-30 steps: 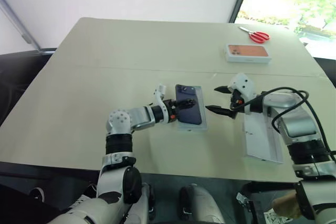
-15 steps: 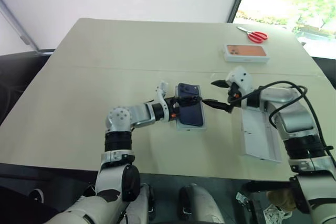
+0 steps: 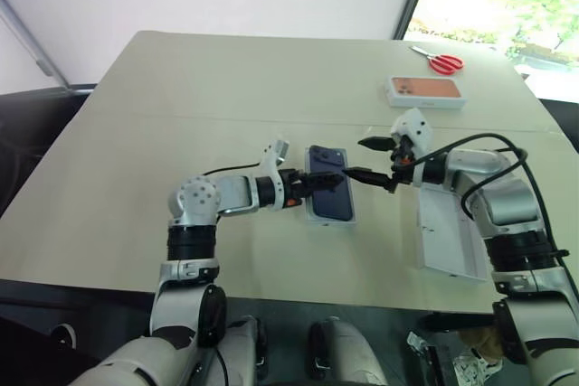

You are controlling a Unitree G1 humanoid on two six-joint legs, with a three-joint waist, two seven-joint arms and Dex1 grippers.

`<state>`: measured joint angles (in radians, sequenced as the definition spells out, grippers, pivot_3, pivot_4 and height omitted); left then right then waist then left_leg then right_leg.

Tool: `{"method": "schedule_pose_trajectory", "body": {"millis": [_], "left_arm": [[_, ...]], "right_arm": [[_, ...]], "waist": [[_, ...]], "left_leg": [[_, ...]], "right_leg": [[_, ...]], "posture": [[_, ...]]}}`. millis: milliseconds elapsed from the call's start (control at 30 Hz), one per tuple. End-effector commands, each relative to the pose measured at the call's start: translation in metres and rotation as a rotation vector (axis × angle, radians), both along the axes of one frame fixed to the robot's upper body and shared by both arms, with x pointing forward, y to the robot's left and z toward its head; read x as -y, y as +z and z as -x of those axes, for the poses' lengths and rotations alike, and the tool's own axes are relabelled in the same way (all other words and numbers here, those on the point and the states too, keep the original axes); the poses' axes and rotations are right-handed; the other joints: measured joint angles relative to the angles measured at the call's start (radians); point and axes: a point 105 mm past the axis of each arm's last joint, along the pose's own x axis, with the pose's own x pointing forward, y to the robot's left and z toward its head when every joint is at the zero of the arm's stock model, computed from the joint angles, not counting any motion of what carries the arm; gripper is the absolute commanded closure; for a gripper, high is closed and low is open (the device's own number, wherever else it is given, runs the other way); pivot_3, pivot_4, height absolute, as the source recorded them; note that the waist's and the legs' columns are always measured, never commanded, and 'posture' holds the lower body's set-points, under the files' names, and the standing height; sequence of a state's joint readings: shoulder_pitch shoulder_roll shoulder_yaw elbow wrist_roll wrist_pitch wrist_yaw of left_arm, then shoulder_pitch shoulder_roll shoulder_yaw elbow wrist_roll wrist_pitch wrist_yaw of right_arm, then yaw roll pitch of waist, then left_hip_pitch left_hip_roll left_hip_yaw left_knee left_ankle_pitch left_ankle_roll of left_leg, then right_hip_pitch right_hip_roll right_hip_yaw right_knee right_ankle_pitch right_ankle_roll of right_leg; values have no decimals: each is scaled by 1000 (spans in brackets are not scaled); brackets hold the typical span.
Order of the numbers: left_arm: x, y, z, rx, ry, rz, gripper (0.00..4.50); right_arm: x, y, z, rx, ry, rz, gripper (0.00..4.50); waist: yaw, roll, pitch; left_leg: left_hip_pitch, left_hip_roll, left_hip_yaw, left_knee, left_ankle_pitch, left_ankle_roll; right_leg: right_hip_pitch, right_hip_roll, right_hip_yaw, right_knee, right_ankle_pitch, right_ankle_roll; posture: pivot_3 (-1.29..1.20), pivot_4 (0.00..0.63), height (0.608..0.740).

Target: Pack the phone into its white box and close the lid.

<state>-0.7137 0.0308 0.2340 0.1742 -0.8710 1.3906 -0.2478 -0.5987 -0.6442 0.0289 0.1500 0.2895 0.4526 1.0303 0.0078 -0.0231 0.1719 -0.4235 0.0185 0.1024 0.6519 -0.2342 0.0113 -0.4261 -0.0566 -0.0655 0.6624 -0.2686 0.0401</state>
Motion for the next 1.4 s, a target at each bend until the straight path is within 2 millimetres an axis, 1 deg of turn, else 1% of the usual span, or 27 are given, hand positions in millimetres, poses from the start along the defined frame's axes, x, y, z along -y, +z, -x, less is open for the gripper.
{"method": "schedule_pose_trajectory", "body": {"millis": [33, 233, 333, 500, 567, 667, 767, 900, 967, 1000, 1067, 1167, 1200, 1233, 1300, 1400], "left_arm": [[-7, 9, 1, 67, -3, -25, 54], [-30, 21, -5, 138, 37, -49, 54], [-45, 26, -6, 180, 58, -78, 54], [-74, 37, -18, 257, 144, -65, 54], [-86, 35, -22, 291, 177, -111, 54], [-104, 29, -28, 315, 233, -144, 54], [-118, 24, -35, 304, 309, -147, 54], [-118, 25, -33, 338, 313, -153, 54], [-119, 25, -31, 356, 312, -161, 0], [-120, 25, -31, 359, 314, -158, 0], [-122, 27, -30, 366, 327, -154, 0], [-126, 25, -31, 361, 351, -160, 0], [-126, 23, -32, 360, 354, -171, 0], [-125, 21, -32, 360, 354, -177, 0], [-121, 19, -31, 360, 352, -173, 0], [-117, 16, -31, 363, 344, -184, 0]], "right_arm": [[-1, 12, 3, 51, 20, 4, 191], [-3, 10, 2, 51, 18, 1, 191], [-3, 10, 3, 43, 29, 3, 191], [-4, 2, 14, -2, 101, 32, 191], [-7, -1, 18, -12, 128, 47, 191], [-18, -4, 14, 8, 133, 53, 191], [-41, -7, 7, 53, 118, 33, 191], [-60, -21, 3, 59, 109, 46, 191], [-64, -25, 0, 63, 100, 57, 743], [-66, -27, -1, 64, 96, 59, 1086], [-66, -28, -3, 66, 91, 63, 2110], [-59, -31, -11, 63, 60, 79, 3741], [-56, -37, -13, 45, 45, 97, 4240], [-54, -44, -13, 42, 48, 136, 4438], [-52, -53, -10, 24, 59, 173, 4438], [-48, -58, -5, 0, 80, 200, 4438]], "waist": [[-2, 0, 0], [-3, 0, 0], [-3, 0, 0], [-3, 0, 0], [-3, 0, 0], [-6, 0, 0], [-12, 0, 0], [-18, 0, 0], [-18, 0, 0], [-18, 0, 0], [-18, 0, 0], [-20, 0, 0], [-20, 0, 0], [-20, 0, 0], [-21, 0, 0], [-20, 0, 0]], "left_leg": [[0, 0, 0, 0, 0, 0], [0, 0, 0, 0, 0, 0], [0, 0, 0, 0, 0, 0], [0, 0, 0, 0, 0, 0], [0, 0, 0, 0, 0, 0], [0, 1, 0, 0, 0, 0], [1, 1, 0, 0, 0, 0], [0, 1, 0, 0, 0, 0], [-1, 1, 0, 0, 0, 0], [-1, 1, 0, 0, 0, 0], [-1, 0, 0, 0, 0, 0], [0, 0, 0, 0, 0, 0], [0, 0, 0, 0, 0, 0], [0, 0, 0, 0, 0, 0], [0, 0, 0, 0, 0, 0], [0, 1, 0, 0, 0, 0]], "right_leg": [[0, 0, 0, 0, 0, 0], [0, 0, 0, 0, 0, 0], [0, 0, 0, 0, 0, 0], [0, 0, 0, 0, 0, 0], [0, 0, 0, 0, 0, 0], [0, 0, 0, 0, 0, 0], [0, 0, 0, 0, 0, -1], [-1, 0, 0, 0, 0, -1], [-1, -1, 0, 0, 0, -1], [-1, -1, 0, 0, 0, 0], [-1, -1, 0, 0, 0, 0], [-1, -1, 0, 1, 0, 0], [-1, -1, 0, 1, 0, 0], [-1, -1, 0, 1, 0, 0], [-1, -1, 0, 1, 0, 0], [0, -1, 0, 1, 0, 0]], "posture": [[0, 150, 740], [0, 150, 740], [0, 150, 740], [0, 150, 740], [0, 150, 740], [0, 150, 740], [0, 150, 740], [0, 150, 740], [0, 150, 740], [0, 150, 740], [0, 150, 740], [0, 150, 740], [0, 150, 740], [0, 150, 740], [0, 150, 740], [0, 150, 740]]}}
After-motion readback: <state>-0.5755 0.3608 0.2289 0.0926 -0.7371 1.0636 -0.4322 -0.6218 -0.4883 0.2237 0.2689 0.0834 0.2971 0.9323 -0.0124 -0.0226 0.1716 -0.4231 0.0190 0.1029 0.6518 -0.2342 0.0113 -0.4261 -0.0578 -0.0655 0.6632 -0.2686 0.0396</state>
